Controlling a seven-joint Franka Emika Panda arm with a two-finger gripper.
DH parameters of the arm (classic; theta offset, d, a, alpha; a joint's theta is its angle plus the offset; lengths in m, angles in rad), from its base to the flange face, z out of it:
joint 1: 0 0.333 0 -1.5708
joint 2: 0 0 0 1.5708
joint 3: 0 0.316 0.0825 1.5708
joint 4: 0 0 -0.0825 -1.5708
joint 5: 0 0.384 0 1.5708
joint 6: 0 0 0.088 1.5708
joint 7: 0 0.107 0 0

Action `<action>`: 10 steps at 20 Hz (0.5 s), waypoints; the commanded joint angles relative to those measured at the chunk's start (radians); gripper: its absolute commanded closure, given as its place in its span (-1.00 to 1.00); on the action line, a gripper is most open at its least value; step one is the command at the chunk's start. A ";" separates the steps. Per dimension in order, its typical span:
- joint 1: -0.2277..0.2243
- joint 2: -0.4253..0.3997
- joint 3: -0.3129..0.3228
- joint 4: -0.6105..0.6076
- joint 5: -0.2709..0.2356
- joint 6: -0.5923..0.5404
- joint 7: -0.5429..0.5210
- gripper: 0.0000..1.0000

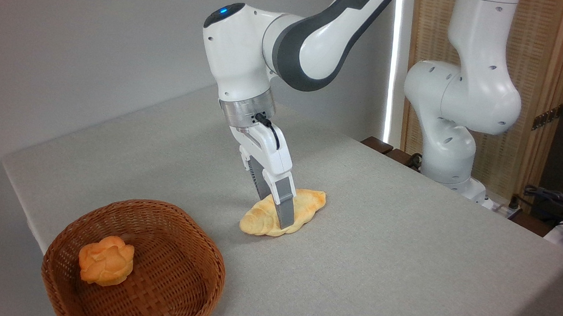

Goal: Put bread into the basket
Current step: 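Close the gripper on the loaf and lift it off the table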

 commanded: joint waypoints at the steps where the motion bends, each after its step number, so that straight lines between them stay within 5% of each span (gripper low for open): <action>1: -0.001 -0.009 0.003 -0.021 0.007 0.008 0.005 0.52; 10: 0.000 -0.012 0.004 0.013 -0.002 -0.040 0.005 0.53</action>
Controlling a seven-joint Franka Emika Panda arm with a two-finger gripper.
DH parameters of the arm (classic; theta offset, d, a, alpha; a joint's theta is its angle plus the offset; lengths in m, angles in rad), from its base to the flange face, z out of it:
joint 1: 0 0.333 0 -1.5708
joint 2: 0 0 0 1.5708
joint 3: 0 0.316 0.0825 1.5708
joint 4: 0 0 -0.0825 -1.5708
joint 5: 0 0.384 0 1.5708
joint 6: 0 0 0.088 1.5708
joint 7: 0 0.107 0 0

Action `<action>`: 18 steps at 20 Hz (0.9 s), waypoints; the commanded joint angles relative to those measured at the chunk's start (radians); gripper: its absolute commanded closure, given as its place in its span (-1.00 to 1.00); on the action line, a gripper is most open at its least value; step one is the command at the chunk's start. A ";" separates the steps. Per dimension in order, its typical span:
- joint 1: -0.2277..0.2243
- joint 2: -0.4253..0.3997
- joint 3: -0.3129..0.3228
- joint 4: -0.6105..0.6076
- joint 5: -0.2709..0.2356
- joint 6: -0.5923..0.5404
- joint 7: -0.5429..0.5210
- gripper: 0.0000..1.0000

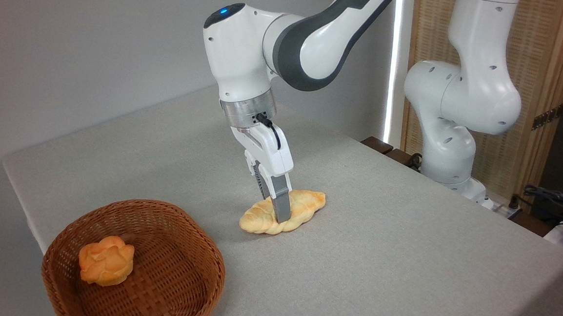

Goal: Put bread into the basket
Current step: 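Close the gripper on the loaf and lift it off the table, then carry the held loaf over the woven basket and lower it in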

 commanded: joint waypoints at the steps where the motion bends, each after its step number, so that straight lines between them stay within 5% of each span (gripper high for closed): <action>1: -0.001 -0.010 0.006 0.028 -0.007 -0.036 0.005 0.56; 6: 0.006 0.024 0.021 0.241 -0.010 -0.203 0.014 0.58; 9: 0.007 0.140 0.038 0.483 -0.008 -0.323 0.008 0.55; 13: 0.009 0.275 0.047 0.712 -0.005 -0.348 0.003 0.42; 18: 0.009 0.380 0.047 0.829 0.002 -0.314 0.006 0.42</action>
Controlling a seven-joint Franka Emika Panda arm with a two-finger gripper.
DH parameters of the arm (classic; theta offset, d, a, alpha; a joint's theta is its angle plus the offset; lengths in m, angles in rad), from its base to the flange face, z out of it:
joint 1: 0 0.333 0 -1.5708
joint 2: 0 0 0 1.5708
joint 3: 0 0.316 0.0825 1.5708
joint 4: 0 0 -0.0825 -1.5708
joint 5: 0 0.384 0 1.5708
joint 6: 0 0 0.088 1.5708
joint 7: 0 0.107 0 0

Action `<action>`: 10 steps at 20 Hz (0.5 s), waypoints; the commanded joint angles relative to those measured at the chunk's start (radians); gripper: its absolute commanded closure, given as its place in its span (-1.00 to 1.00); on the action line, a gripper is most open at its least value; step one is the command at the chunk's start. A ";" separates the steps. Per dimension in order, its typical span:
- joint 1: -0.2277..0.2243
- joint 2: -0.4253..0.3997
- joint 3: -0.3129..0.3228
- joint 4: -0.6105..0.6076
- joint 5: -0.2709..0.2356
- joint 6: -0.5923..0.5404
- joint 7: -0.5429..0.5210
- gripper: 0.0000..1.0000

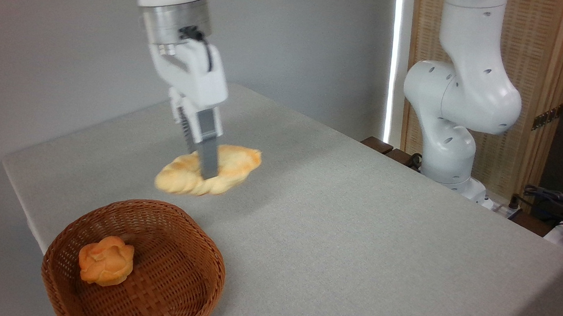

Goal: Put bread into the basket
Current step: 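Carry the held loaf over the woven basket and lower it in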

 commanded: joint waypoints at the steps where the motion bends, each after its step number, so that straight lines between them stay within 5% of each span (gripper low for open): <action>1: -0.005 0.150 0.004 0.173 0.003 0.027 0.006 0.39; 5: -0.003 0.182 0.004 0.176 0.006 0.110 0.008 0.09; 7: -0.003 0.198 0.004 0.173 0.009 0.187 0.008 -0.81; 8: -0.003 0.210 0.003 0.168 0.023 0.234 0.009 -1.00; 10: -0.003 0.221 0.003 0.167 0.067 0.265 0.003 -1.00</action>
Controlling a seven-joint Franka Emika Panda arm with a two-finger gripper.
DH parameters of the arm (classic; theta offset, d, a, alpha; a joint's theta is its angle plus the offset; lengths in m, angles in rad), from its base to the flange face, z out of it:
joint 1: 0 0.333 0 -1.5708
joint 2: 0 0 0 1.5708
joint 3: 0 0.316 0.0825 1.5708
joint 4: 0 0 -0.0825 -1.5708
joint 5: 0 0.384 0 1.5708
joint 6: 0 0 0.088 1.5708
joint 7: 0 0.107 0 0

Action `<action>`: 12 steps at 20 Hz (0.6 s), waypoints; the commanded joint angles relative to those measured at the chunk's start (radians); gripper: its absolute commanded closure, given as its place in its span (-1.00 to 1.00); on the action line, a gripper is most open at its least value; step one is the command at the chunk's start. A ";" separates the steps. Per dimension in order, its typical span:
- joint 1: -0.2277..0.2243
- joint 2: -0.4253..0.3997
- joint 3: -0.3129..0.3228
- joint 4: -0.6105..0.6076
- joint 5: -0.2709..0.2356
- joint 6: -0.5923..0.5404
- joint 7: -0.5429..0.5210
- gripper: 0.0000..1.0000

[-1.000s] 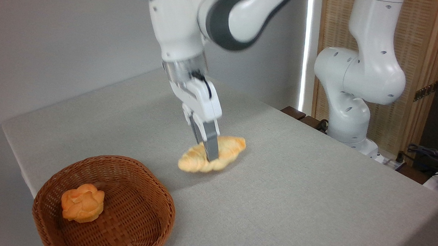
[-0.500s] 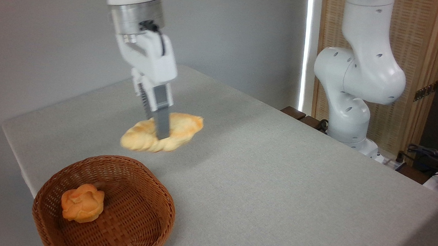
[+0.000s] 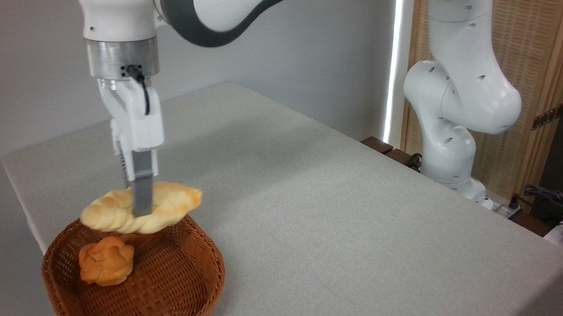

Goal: Put bread into the basket
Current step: 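Carry the held loaf over the woven basket and lower it in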

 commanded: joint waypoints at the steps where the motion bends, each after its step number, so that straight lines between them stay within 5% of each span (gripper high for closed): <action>1: -0.003 0.031 0.003 0.020 0.068 0.062 0.002 -1.00; 12: -0.003 0.029 -0.011 0.019 0.064 0.060 -0.090 -1.00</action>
